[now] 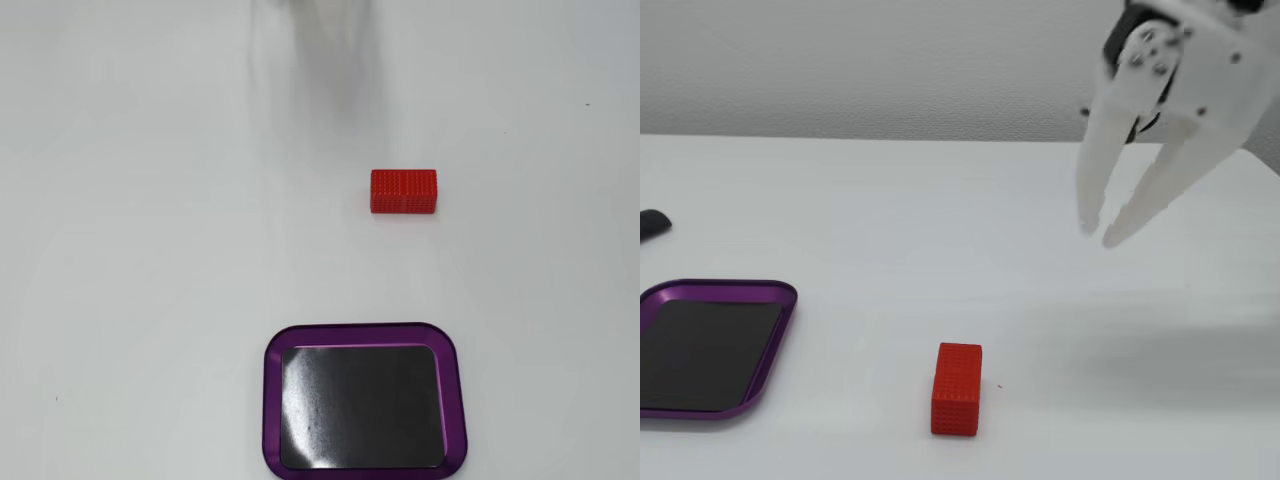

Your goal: Pick up the cube and place it in the box.

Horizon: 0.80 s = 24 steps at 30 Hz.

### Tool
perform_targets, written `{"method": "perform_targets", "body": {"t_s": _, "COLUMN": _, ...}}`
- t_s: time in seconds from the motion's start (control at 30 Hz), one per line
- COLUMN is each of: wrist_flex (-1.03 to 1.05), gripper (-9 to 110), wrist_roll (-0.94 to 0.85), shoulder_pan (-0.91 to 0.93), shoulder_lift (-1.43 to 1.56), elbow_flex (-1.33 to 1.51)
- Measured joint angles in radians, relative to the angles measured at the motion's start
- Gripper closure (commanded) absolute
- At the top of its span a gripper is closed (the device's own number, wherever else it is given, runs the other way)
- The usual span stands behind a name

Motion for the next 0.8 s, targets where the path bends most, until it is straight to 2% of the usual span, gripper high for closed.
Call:
{"method": "perform_targets", "body": {"t_s": 0.13, "wrist_flex": 0.006, "gripper": 98, "wrist_roll": -0.008, "shoulder_pan": -0.087, "shoulder_lift": -0.247, "elbow_flex": -0.183}}
{"method": "perform_targets", "body": {"t_s": 0.33, "wrist_flex": 0.031, "gripper": 77, "wrist_roll": -0.008, "shoulder_pan": -0.155, "shoulder_lift": -0.469, "elbow_flex": -0.337}}
{"method": "perform_targets", "body": {"t_s": 0.43, "wrist_flex": 0.029, "gripper": 70, "wrist_roll": -0.003, "shoulder_pan": -0.153, "shoulder_lift": -0.528, "elbow_flex": -0.373}}
{"method": "perform_targets", "body": {"t_s": 0.63, "wrist_flex": -0.089, "gripper": 70, "wrist_roll": 0.003, "shoulder_pan": -0.156, "shoulder_lift": -0.601, "elbow_flex": -0.380}}
{"method": "perform_targets", "body": {"t_s": 0.8, "wrist_flex": -0.140, "gripper": 70, "wrist_roll": 0.091, "shoulder_pan": -0.156, "shoulder_lift": -0.646, "elbow_flex": -0.380}}
